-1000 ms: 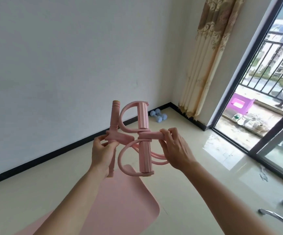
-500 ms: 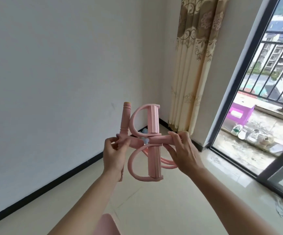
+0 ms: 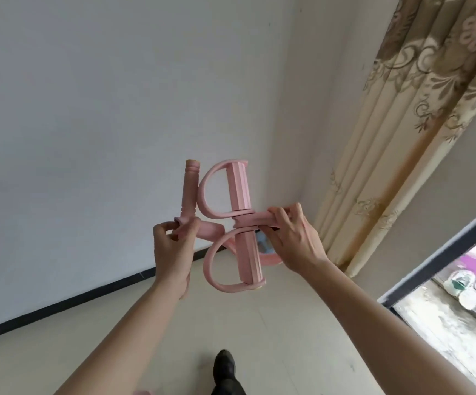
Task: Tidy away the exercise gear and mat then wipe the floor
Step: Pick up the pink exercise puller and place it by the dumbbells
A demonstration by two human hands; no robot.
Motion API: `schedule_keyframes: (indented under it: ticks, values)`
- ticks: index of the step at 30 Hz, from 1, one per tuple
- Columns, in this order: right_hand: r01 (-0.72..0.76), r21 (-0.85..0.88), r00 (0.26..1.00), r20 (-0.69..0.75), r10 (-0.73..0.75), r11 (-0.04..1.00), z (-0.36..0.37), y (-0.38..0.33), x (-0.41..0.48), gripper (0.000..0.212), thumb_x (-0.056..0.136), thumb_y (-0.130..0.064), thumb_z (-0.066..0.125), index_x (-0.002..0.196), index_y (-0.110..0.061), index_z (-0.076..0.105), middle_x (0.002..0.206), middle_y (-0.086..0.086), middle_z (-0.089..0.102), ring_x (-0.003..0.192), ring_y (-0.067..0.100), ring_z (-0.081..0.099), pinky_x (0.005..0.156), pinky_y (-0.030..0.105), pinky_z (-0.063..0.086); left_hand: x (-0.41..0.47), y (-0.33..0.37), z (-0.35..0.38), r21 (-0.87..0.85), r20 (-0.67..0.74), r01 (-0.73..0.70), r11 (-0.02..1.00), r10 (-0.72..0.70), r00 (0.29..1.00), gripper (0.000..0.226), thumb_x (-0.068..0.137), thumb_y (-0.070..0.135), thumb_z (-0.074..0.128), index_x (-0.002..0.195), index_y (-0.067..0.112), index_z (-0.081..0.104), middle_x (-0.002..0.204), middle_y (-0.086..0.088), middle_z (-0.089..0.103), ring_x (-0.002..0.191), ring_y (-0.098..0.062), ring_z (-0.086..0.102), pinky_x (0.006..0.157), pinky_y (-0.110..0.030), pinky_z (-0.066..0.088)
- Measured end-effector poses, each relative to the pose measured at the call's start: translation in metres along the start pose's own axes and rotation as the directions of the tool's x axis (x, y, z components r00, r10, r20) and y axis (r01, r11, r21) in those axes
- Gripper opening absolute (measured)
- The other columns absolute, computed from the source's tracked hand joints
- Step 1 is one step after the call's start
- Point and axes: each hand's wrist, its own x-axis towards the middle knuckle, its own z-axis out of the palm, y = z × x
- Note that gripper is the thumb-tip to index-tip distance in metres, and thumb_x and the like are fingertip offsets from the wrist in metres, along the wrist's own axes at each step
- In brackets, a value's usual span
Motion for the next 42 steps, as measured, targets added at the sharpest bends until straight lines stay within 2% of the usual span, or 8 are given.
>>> schedule_keyframes:
  ticks: [5, 9, 15, 19, 23, 32, 37, 42]
  values:
    - [0.031, -0.021, 0.997, 0.078, -0.029, 0.999, 0.077, 0.055, 0.122, 0.038, 0.095, -0.044, 0.061, 0.123, -0.018, 0.059, 0.104, 0.009, 0.049, 0.070, 0.029, 0.059, 0.049, 0.029, 0.042, 0.129, -0.020, 0.070, -0.066, -0.008, 0.085, 0.994, -0.086, 0.996, 0.054, 0.076, 0.051, 0.070, 0.119, 0.040, 0.040, 0.109, 0.015, 0.058, 0.102, -0.004, 0.055, 0.082, -0.033, 0.042]
    - [0.035, -0.072, 0.985, 0.171, -0.022, 0.997, 0.124, 0.099, 0.214, 0.037, 0.094, -0.044, 0.060, 0.120, -0.017, 0.061, 0.101, 0.010, 0.051, 0.064, 0.032, 0.060, 0.046, 0.033, 0.049, 0.226, -0.019, 0.126, 0.044, -0.009, 0.111, 0.993, -0.110, 0.994, 0.024, 0.082, 0.049, 0.064, 0.099, 0.035, 0.055, 0.101, 0.009, 0.060, 0.094, -0.011, 0.058, 0.079, -0.033, 0.046]
    - [-0.051, -0.081, 0.966, 0.249, 0.070, 0.995, 0.167, 0.165, 0.293, 0.034, 0.095, -0.041, 0.061, 0.121, -0.019, 0.060, 0.104, 0.008, 0.050, 0.073, 0.032, 0.062, 0.050, 0.029, 0.042, 0.320, -0.019, 0.197, 0.168, -0.003, 0.199, 0.965, -0.202, 0.979, 0.016, 0.087, 0.046, 0.061, 0.096, 0.034, 0.055, 0.100, 0.008, 0.061, 0.092, -0.009, 0.057, 0.077, -0.029, 0.044]
    - [-0.076, -0.067, 0.935, 0.341, 0.094, 0.995, 0.221, 0.213, 0.338, 0.036, 0.098, -0.045, 0.054, 0.127, -0.022, 0.055, 0.109, 0.005, 0.047, 0.082, 0.027, 0.059, 0.058, 0.030, 0.041, 0.374, -0.045, 0.239, 0.241, -0.095, 0.274, 0.931, -0.258, 0.961, 0.023, 0.093, 0.038, 0.057, 0.106, 0.020, 0.056, 0.098, 0.002, 0.060, 0.078, -0.009, 0.054, 0.066, -0.023, 0.040]
    - [0.074, -0.018, 0.905, 0.422, -0.059, 0.997, 0.298, 0.251, 0.375, 0.034, 0.098, -0.047, 0.051, 0.121, -0.022, 0.056, 0.103, 0.004, 0.047, 0.073, 0.021, 0.055, 0.056, 0.031, 0.051, 0.419, -0.099, 0.261, 0.274, -0.233, 0.382, 0.883, -0.324, 0.917, 0.025, 0.094, 0.038, 0.056, 0.100, 0.015, 0.060, 0.093, -0.006, 0.064, 0.076, -0.019, 0.056, 0.065, -0.029, 0.042]
    - [0.209, -0.062, 0.859, 0.489, -0.153, 0.976, 0.527, 0.312, 0.356, 0.030, 0.090, -0.047, 0.063, 0.099, -0.019, 0.068, 0.083, 0.006, 0.054, 0.050, 0.022, 0.050, 0.041, 0.027, 0.039, 0.513, -0.310, 0.264, 0.073, -0.385, 0.648, 0.758, -0.578, 0.719, 0.033, 0.087, 0.044, 0.067, 0.102, 0.015, 0.061, 0.096, -0.011, 0.066, 0.085, -0.030, 0.064, 0.076, -0.040, 0.050]
    - [0.156, -0.006, 0.878, 0.459, -0.135, 0.988, 0.716, 0.362, 0.286, 0.032, 0.091, -0.046, 0.060, 0.102, -0.017, 0.069, 0.085, 0.008, 0.056, 0.056, 0.028, 0.055, 0.052, 0.034, 0.048, 0.573, -0.498, 0.251, 0.077, -0.397, 0.640, 0.764, -0.565, 0.723, 0.025, 0.087, 0.038, 0.070, 0.100, 0.022, 0.057, 0.103, -0.009, 0.066, 0.093, -0.028, 0.065, 0.089, -0.047, 0.052]
    - [0.147, -0.014, 0.886, 0.447, -0.126, 0.989, 0.877, 0.400, 0.214, 0.032, 0.094, -0.043, 0.056, 0.103, -0.015, 0.068, 0.088, 0.011, 0.055, 0.062, 0.032, 0.057, 0.057, 0.038, 0.049, 0.613, -0.681, 0.230, 0.070, -0.368, 0.657, 0.750, -0.593, 0.716, 0.046, 0.073, 0.044, 0.073, 0.108, 0.018, 0.061, 0.109, -0.007, 0.068, 0.095, -0.024, 0.067, 0.086, -0.042, 0.054]
